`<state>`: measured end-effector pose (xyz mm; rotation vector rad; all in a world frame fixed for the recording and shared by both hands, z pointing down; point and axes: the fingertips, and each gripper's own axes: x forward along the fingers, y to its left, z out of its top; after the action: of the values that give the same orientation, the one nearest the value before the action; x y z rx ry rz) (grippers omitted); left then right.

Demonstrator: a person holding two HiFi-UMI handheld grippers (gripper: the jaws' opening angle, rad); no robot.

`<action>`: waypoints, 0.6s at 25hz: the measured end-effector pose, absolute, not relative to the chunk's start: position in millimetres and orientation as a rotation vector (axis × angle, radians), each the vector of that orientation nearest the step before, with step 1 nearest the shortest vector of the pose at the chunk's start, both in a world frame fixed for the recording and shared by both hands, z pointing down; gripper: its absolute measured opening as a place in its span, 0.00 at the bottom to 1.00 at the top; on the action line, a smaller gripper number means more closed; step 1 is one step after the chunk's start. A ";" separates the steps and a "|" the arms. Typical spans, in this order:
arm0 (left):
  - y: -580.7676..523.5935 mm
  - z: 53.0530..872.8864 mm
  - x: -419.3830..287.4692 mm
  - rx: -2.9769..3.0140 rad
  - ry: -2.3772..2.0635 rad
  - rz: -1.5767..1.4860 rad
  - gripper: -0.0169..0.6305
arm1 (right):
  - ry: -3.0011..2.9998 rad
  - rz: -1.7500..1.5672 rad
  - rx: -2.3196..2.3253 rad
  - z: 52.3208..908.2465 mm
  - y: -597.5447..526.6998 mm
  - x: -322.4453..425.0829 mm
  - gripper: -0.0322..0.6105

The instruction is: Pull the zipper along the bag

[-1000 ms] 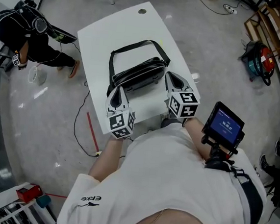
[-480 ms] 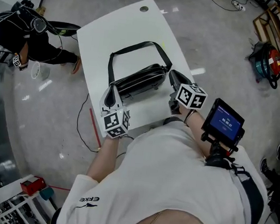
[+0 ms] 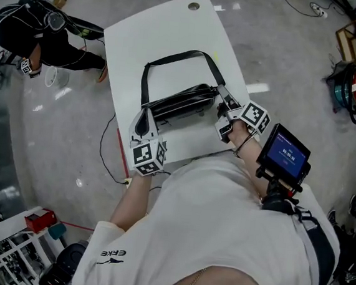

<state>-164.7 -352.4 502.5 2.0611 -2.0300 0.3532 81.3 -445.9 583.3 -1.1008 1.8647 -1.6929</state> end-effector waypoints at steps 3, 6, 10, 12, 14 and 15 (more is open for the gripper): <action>-348.8 500.3 -168.0 2.052 -2.037 0.351 0.03 | 1.752 -1.765 -1.038 586.3 -443.8 77.2 0.24; -347.0 497.8 -172.1 2.048 -2.041 0.354 0.03 | 1.671 -1.827 -0.989 589.8 -439.4 71.2 0.24; -343.4 495.9 -176.8 2.040 -2.048 0.356 0.03 | 1.595 -1.886 -0.930 594.8 -432.5 61.7 0.24; -341.0 494.7 -178.1 2.037 -2.051 0.358 0.03 | 1.549 -1.910 -0.899 596.7 -429.9 58.4 0.24; -338.8 493.5 -179.1 2.038 -2.050 0.367 0.03 | 1.518 -1.920 -0.867 597.9 -428.4 56.4 0.24; -338.0 492.9 -179.5 2.040 -2.051 0.371 0.03 | 1.511 -1.919 -0.852 598.3 -428.5 55.9 0.23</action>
<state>-179.5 -338.0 492.9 2.0396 -2.0508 0.3713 55.9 -428.5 598.3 -0.8517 1.5107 -1.9188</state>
